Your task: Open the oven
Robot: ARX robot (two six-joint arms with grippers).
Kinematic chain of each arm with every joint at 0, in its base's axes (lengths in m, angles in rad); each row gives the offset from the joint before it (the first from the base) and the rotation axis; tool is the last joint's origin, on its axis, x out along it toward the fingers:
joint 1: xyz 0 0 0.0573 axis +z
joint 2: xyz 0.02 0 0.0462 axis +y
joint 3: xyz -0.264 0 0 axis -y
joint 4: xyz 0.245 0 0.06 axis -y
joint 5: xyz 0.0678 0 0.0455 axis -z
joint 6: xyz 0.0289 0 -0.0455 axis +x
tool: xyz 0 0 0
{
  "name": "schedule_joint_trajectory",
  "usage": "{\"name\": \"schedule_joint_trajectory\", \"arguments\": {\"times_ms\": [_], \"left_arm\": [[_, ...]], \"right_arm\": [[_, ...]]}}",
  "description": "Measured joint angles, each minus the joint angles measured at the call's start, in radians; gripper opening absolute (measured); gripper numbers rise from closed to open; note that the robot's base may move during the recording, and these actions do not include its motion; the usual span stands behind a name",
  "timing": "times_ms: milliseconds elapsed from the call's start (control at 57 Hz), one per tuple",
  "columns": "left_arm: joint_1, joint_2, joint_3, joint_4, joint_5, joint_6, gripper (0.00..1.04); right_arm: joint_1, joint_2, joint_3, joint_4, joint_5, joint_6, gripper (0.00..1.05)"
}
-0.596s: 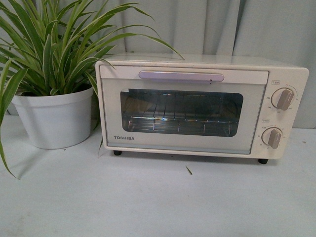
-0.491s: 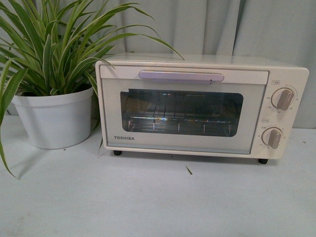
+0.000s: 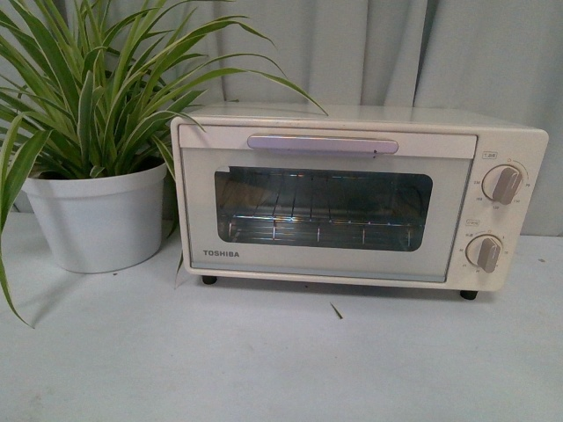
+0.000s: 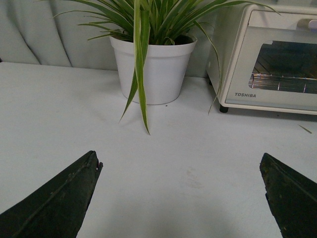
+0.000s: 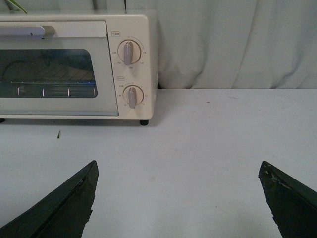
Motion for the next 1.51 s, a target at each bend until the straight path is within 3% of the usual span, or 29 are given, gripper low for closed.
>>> {"name": "schedule_joint_trajectory", "arguments": {"times_ms": [246,351,421,596,737,912,1123,1509], "left_arm": [[0.0,0.001,0.0,-0.001,-0.001,0.0,0.98],[-0.065,0.12,0.057,-0.138,-0.148,-0.146,0.98],[-0.109,0.214,0.075,-0.131,-0.163,-0.245,0.98],[-0.208,0.475,0.163,-0.005,-0.123,-0.475,0.98],[-0.27,0.817,0.258,0.19,-0.06,-0.656,0.98],[-0.334,1.118,0.353,0.332,-0.076,-0.787,0.98],[-0.414,1.34,0.451,0.411,-0.085,-0.879,0.98],[-0.475,1.555,0.606,0.434,-0.092,-0.976,0.98]], "right_arm": [[0.0,0.0,0.0,0.0,0.0,0.0,0.95],[0.0,0.0,0.0,0.0,0.0,0.0,0.95],[0.0,0.0,0.0,0.0,0.0,0.0,0.95],[0.0,0.0,0.0,0.0,0.0,0.0,0.95],[0.0,0.0,0.0,0.0,0.0,0.0,0.95],[0.0,0.0,0.0,0.0,0.0,0.0,0.95],[0.0,0.0,0.0,0.0,0.0,0.0,0.95],[0.0,0.0,0.0,0.0,0.0,0.0,0.95]]}}
